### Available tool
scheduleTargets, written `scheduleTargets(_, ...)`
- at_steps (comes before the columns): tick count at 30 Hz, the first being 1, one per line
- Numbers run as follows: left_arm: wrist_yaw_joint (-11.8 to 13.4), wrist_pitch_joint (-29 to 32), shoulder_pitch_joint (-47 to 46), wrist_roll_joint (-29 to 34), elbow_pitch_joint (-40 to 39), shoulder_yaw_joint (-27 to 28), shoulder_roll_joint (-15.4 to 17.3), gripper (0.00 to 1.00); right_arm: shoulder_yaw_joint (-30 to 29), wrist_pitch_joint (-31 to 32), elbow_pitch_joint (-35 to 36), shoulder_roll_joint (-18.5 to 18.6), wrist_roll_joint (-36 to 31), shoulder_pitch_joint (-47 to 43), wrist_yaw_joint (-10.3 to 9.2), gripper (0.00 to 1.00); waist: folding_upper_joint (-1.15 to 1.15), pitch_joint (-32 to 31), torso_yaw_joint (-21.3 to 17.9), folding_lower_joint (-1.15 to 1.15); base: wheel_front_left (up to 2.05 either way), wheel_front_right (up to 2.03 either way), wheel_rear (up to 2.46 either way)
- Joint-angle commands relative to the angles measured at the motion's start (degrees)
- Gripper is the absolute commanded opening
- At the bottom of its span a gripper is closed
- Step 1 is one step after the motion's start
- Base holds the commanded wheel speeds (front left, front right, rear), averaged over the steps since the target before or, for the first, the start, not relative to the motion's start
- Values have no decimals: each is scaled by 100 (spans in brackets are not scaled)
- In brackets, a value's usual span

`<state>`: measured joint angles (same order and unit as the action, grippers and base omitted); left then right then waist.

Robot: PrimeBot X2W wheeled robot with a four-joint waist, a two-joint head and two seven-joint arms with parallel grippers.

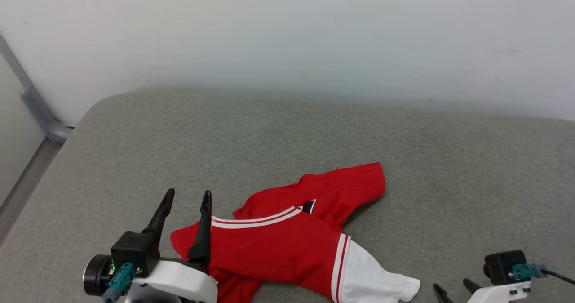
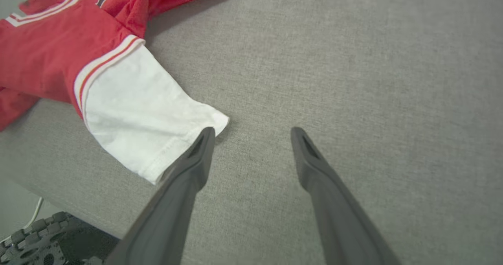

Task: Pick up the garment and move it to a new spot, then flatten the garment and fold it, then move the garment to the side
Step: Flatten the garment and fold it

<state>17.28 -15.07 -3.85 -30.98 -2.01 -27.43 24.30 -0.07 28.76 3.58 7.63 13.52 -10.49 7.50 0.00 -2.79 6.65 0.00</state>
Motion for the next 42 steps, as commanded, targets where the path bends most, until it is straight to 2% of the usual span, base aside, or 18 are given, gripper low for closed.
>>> scheduleTargets(1, -28, -13, -64, 80, -30, 35, -60, 100, 141, 299, -40, 169, 166, 114, -2, 100, 0, 86, 165, 0, 0, 0, 0)
scheduleTargets(5, -76, -13, -66, 195, -58, 77, -171, 100, 476, 883, -177, 484, 481, 280, -2, 100, 0, 186, 407, 0, 0, 0, 0)
scheduleTargets(11, -159, -13, -7, 298, -20, 172, -341, 100, 909, 1207, -575, 785, 722, 678, -2, 100, 0, 410, 656, 0, 0, 0, 0)
scheduleTargets(20, -344, -13, -6, 432, 126, 367, -582, 100, 1521, 1460, -1576, 838, 1075, 998, -1, 100, 0, 583, 741, 0, 0, 0, 0)
scheduleTargets(21, -366, -13, -2, 453, 142, 392, -607, 100, 1570, 1453, -1664, 809, 1135, 1012, -1, 84, 0, 588, 737, 0, 0, 0, 0)
scheduleTargets(22, -393, -13, 2, 468, 163, 415, -625, 100, 1634, 1438, -1747, 792, 1159, 1036, 0, 25, 0, 589, 733, 0, 0, 0, 0)
scheduleTargets(23, -415, -13, 7, 474, 186, 441, -637, 100, 1688, 1417, -1819, 783, 1199, 1064, 6, 0, 0, 588, 729, 0, 0, 0, 0)
scheduleTargets(28, -509, -13, 46, 520, 257, 513, -698, 100, 1720, 1164, -1871, 816, 1294, 1300, 3, 0, 0, 544, 703, 0, 0, 0, 0)
scheduleTargets(33, -554, -14, 135, 565, 312, 614, -731, 100, 1414, 688, -1461, 1031, 1161, 1699, -4, 0, 0, 466, 629, 0, 0, 0, 0)
scheduleTargets(37, -565, -14, 203, 576, 325, 673, -752, 100, 976, 482, -1123, 1164, 957, 1948, -4, 0, 0, 437, 528, 0, 0, 0, 0)
scheduleTargets(42, -595, -14, 231, 589, 366, 706, -761, 100, 135, 524, -897, 1260, 681, 1910, -4, 0, 0, 425, 426, 0, 0, 0, 0)
